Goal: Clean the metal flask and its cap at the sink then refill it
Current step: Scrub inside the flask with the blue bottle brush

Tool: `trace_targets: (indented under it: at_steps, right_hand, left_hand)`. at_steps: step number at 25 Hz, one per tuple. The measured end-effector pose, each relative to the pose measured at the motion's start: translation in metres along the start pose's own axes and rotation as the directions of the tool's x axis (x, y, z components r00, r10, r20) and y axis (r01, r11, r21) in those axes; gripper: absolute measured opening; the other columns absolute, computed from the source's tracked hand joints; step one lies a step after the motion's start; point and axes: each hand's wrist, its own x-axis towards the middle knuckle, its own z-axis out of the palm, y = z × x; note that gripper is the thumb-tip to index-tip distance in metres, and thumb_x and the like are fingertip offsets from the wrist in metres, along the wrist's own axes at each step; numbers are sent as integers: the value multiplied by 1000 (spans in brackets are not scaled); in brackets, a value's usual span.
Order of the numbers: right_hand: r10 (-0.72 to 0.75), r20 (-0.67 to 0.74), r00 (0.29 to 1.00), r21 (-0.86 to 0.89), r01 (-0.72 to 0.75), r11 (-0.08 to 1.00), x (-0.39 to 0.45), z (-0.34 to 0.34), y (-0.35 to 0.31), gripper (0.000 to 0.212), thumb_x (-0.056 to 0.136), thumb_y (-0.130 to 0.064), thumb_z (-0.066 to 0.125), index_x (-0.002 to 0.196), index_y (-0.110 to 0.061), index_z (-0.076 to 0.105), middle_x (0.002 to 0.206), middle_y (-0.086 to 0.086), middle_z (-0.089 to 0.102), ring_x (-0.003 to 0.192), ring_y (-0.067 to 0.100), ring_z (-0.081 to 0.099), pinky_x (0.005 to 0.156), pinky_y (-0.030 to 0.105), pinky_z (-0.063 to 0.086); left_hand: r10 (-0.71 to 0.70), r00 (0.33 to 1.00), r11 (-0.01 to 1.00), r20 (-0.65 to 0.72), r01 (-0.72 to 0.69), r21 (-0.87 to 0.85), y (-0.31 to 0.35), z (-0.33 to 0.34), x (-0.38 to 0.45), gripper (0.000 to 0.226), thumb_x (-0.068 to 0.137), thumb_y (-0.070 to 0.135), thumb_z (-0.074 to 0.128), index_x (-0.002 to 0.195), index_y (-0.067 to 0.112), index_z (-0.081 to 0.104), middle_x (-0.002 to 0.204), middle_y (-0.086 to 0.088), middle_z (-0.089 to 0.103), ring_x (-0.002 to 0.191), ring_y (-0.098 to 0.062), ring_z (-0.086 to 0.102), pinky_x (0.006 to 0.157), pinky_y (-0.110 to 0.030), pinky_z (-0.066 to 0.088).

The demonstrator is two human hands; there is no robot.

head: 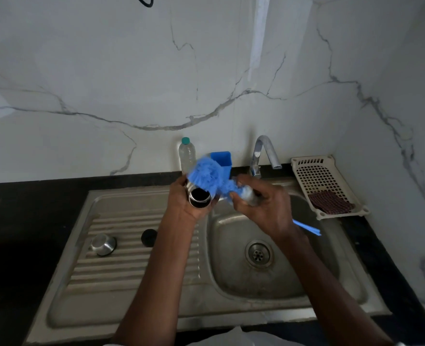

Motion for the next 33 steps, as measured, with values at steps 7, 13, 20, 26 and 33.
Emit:
trace_targets:
  at_steps: [7,13,20,26,33]
  right_hand:
    - [-5,27,1000,-43,7,999,-15,-16,17,28,88,-47,75,111,-31,73,91,-13,74,74,6,72,58,36,59]
    - [-41,13,999,-59,42,997,3,2,-17,32,86,-48,77,112,-30,73,91,-12,75,72,7,70,60,32,57]
    - [64,14,998,-118,-62,991,-29,-21,27,36,85,-55,72,114,-35,70,90,-13,74,70,3,70,57,31,58]
    - [-43,7,999,-76,43,996,1,7,-11,33,87,-49,75,113,-29,72,94,-13,75,77,7,71,61,34,58]
    - [55,21,998,-88,-53,995,-32,-16,22,29,88,-48,74,112,-32,70,86,-17,71,68,2,68,54,26,56]
  left_hand:
    - [-60,998,998,-3,60,-25,4,-14,-3,54,97,37,63,138,2,58,130,-23,70,119,-38,67,97,-52,55]
    - [-13,999,998,30,12,54,-5,-1,-6,38,92,42,62,111,9,67,99,-12,71,89,-28,67,80,-39,55]
    - [-97,995,994,27,99,-56,7,-19,-4,58,96,39,65,141,2,57,135,-23,67,122,-39,65,107,-51,50]
    - [-79,997,993,2,78,85,-10,-4,-5,54,90,53,66,124,12,63,114,-11,67,90,-27,66,72,-36,57]
    - [-109,994,984,-31,104,-143,-3,-17,-1,55,100,39,49,136,-3,57,129,-29,68,121,-42,66,108,-53,50]
